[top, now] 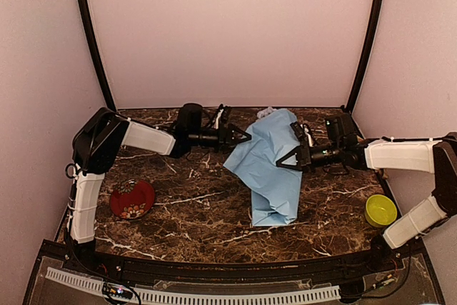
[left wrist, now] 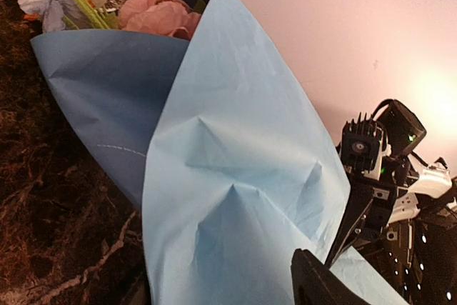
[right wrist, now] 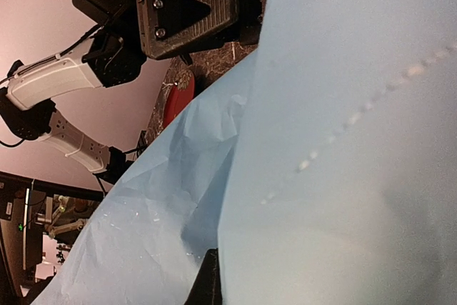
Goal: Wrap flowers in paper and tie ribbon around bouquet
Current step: Adjust the corner of the folded wrapping paper at the center of the board.
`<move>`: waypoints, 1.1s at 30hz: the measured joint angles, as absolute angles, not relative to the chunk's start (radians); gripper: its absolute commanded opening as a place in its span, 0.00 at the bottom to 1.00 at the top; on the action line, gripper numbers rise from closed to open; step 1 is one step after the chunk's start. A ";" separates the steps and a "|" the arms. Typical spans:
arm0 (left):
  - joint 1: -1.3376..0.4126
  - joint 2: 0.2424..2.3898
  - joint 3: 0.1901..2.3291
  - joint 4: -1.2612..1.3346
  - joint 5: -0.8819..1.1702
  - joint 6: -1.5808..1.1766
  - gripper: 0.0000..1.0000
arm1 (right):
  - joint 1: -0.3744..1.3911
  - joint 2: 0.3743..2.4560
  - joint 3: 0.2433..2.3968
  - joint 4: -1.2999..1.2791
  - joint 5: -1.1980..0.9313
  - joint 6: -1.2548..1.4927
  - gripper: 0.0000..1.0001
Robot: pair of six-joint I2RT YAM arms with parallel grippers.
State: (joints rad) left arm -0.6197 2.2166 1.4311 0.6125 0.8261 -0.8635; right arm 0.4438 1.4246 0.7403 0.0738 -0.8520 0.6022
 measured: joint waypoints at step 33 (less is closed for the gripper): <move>-0.577 2.373 1.444 0.839 0.918 -1.068 0.04 | 0.432 1.356 0.761 0.001 -0.896 0.528 0.00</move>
State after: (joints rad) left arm -0.5770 2.3730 1.4441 0.8394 0.9180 -1.0683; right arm 0.4316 1.3556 0.7612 0.0013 -0.8955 0.5278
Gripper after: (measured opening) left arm 0.029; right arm 0.005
